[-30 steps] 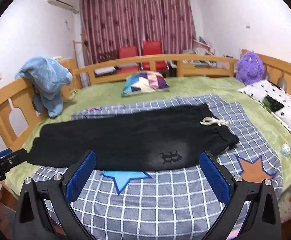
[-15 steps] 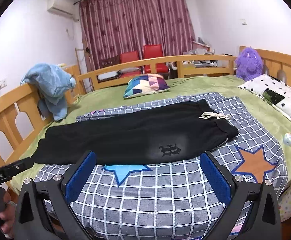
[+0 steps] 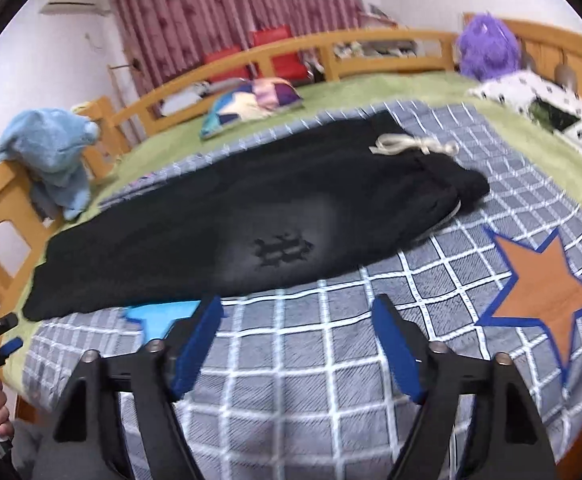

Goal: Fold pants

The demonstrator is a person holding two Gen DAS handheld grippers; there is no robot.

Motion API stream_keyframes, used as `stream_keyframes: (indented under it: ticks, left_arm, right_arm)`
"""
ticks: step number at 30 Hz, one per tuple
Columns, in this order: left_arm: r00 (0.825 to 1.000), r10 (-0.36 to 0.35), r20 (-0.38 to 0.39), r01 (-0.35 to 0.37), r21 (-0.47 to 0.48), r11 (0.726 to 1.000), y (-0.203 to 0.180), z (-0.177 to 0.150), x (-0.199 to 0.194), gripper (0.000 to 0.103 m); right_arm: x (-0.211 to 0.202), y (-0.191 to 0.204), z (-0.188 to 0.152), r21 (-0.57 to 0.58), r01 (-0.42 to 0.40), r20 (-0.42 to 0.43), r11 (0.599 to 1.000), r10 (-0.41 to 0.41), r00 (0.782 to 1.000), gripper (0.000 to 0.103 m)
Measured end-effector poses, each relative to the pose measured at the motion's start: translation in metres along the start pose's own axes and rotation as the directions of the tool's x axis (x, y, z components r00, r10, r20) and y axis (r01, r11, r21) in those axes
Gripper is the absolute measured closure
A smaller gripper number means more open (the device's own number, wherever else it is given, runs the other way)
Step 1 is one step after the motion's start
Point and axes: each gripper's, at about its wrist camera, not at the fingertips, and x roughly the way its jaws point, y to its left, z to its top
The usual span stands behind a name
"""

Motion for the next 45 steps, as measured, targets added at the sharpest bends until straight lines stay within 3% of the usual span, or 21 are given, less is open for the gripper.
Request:
stream_keyframes:
  ticks: [2,4,6,9,13,16,18,19,20,21,25,29,33,41,44,45]
  left_arm:
    - [1.0,0.009,-0.02,-0.01,-0.059,0.998,0.017,0.011,0.022,0.012]
    - [0.999,0.003,-0.046,-0.008,-0.114,0.993,0.032,0.02,0.041,0.018]
    - [0.999,0.003,-0.045,-0.009,-0.149,0.989,0.045,0.027,0.053,0.023]
    - [1.0,0.019,-0.023,-0.023,-0.175,0.984,0.06,0.038,0.065,0.025]
    - [1.0,0.02,-0.001,-0.02,-0.207,0.978,0.065,0.051,0.077,0.026]
    - [0.999,0.051,-0.003,-0.05,-0.253,0.966,0.068,0.063,0.09,0.037]
    - [0.998,0.054,-0.008,-0.054,-0.285,0.957,0.071,0.073,0.094,0.057]
    - [0.998,0.056,-0.02,-0.06,-0.287,0.956,0.072,0.079,0.097,0.064]
    - [0.998,0.054,-0.024,-0.058,-0.274,0.96,0.07,0.086,0.097,0.078]
    - [0.998,0.059,-0.019,-0.062,-0.254,0.965,0.069,0.092,0.095,0.088]
    - [0.999,0.011,0.043,-0.005,-0.158,0.987,0.048,0.126,0.073,0.088]
    - [0.995,0.027,0.099,-0.02,-0.071,0.997,0.016,0.171,0.068,0.088]
    - [0.991,0.052,0.127,-0.046,-0.049,0.998,0.009,0.204,0.077,0.088]
    - [0.983,0.122,0.136,-0.124,0.004,0.992,-0.021,0.276,0.157,0.088]
    - [0.981,0.177,0.074,-0.178,0.008,0.984,-0.031,0.284,0.194,0.088]
    - [0.98,0.196,0.047,-0.196,0.01,0.98,-0.033,0.283,0.203,0.083]
  right_arm:
    - [0.025,-0.014,0.001,0.056,-0.006,-0.038,0.998,0.008,0.999,0.031]
    - [0.045,-0.026,0.002,0.107,-0.011,-0.071,0.994,0.019,0.997,0.044]
    - [0.068,-0.038,0.003,0.163,-0.026,-0.126,0.986,0.047,0.991,0.048]
    - [0.088,-0.049,0.006,0.213,-0.039,-0.147,0.976,0.072,0.987,0.048]
    - [0.103,-0.056,0.013,0.243,-0.052,-0.112,0.969,0.081,0.99,0.044]
    - [0.116,-0.058,0.023,0.273,-0.069,-0.109,0.96,0.102,0.989,0.043]
    - [0.123,-0.059,0.03,0.287,-0.072,-0.109,0.955,0.107,0.988,0.047]
    - [0.127,-0.06,0.035,0.297,-0.071,-0.106,0.952,0.107,0.989,0.066]
    - [0.128,-0.06,0.039,0.3,-0.051,-0.105,0.953,0.086,0.991,0.078]
    - [0.128,-0.061,0.044,0.289,-0.032,-0.106,0.957,0.065,0.992,0.083]
    - [0.113,-0.057,0.077,0.273,-0.106,-0.058,0.956,0.127,0.99,0.085]
    - [0.106,-0.038,0.122,0.203,-0.124,-0.016,0.971,0.13,0.991,0.086]
    - [0.121,-0.023,0.17,0.172,-0.145,0.003,0.974,0.147,0.989,0.086]
    - [0.204,0.004,0.259,0.097,-0.089,0.026,0.991,0.086,0.996,0.087]
    - [0.244,0.01,0.271,0.115,-0.079,-0.005,0.99,0.08,0.997,0.077]
    - [0.256,0.011,0.27,0.119,-0.073,-0.019,0.99,0.076,0.997,0.071]
